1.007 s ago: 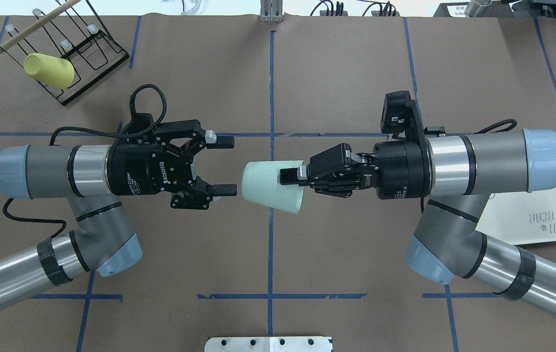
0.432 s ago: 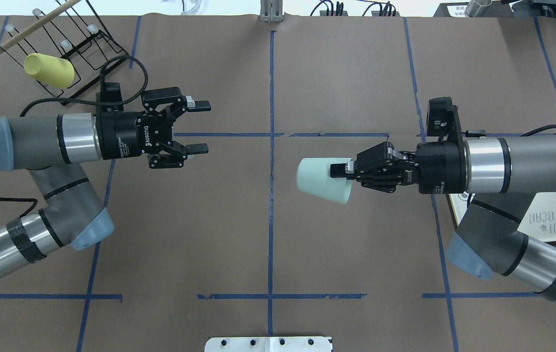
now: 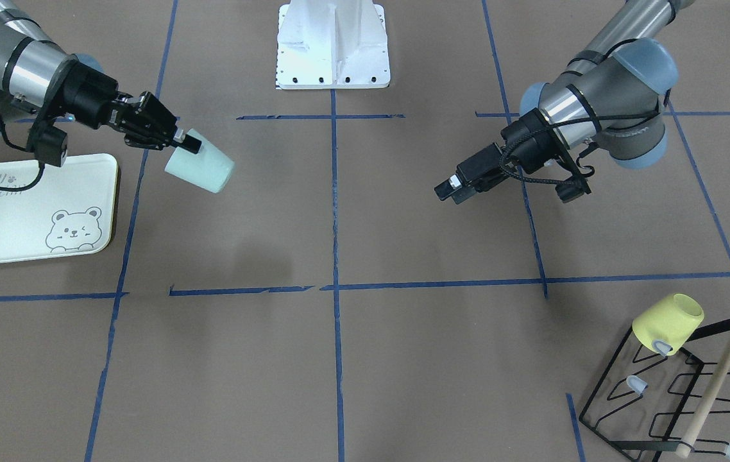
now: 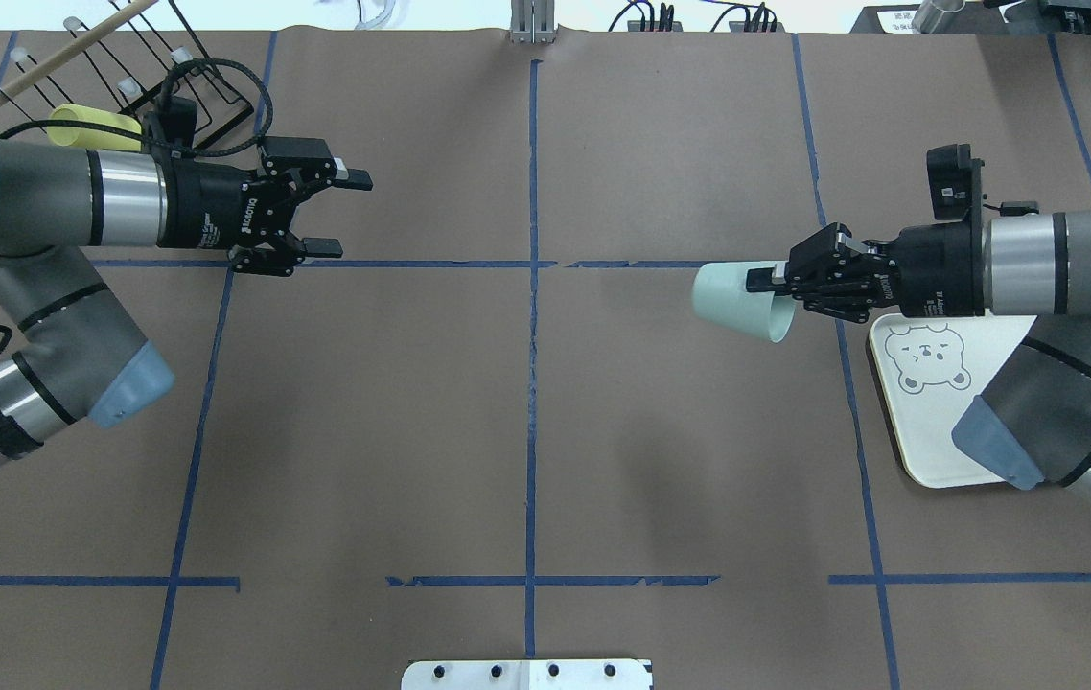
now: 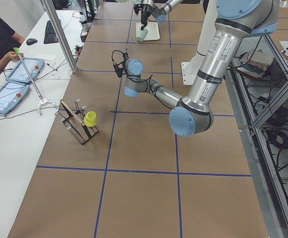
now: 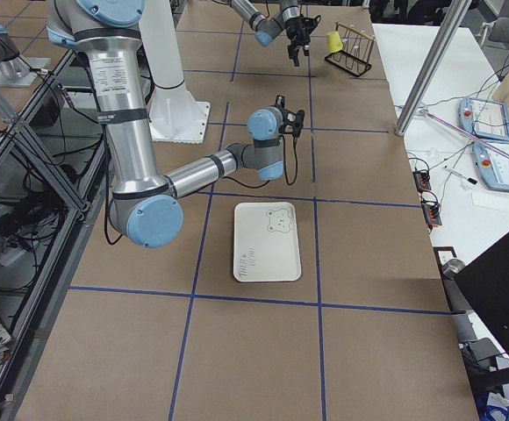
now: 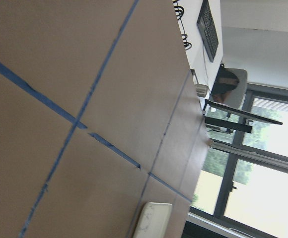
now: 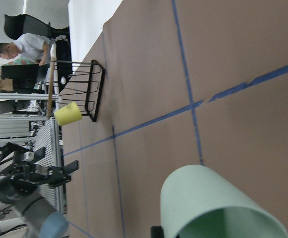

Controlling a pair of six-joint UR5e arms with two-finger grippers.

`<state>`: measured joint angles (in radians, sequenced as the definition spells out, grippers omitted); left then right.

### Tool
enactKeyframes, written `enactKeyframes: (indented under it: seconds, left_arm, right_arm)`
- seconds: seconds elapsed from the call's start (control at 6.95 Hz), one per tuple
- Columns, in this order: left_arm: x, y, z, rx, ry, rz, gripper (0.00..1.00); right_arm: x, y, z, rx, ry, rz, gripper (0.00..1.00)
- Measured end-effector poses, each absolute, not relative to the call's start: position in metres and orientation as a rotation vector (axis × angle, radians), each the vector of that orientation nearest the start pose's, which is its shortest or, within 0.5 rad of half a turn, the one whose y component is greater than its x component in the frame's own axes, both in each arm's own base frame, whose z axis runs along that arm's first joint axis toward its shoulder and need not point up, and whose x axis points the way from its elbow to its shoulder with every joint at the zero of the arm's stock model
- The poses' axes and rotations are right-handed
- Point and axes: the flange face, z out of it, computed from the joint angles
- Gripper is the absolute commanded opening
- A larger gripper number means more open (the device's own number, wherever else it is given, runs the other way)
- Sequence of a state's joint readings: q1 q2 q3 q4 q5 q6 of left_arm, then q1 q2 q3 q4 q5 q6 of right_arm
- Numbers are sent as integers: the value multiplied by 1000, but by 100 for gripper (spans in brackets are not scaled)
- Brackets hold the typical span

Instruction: Left arm grabs green cup and hands to right arm on tray

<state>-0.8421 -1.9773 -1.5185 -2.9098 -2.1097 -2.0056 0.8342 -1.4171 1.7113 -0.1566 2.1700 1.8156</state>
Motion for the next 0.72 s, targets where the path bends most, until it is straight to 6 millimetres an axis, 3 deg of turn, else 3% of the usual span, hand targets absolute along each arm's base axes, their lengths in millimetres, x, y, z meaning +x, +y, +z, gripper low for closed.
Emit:
enactKeyframes:
  seconds: [0.43, 0.58, 0.72]
  left_arm:
    - [311, -530, 345, 41, 1549, -461, 100]
    - [299, -538, 361, 94, 1481, -442, 100]
    - [283, -542, 382, 136, 1422, -430, 100]
  right_arm:
    - [-230, -436, 455, 191, -1364, 256, 0]
    - [-215, -443, 470, 235, -1231, 193, 0]
    - [-198, -450, 466, 253, -1083, 108, 0]
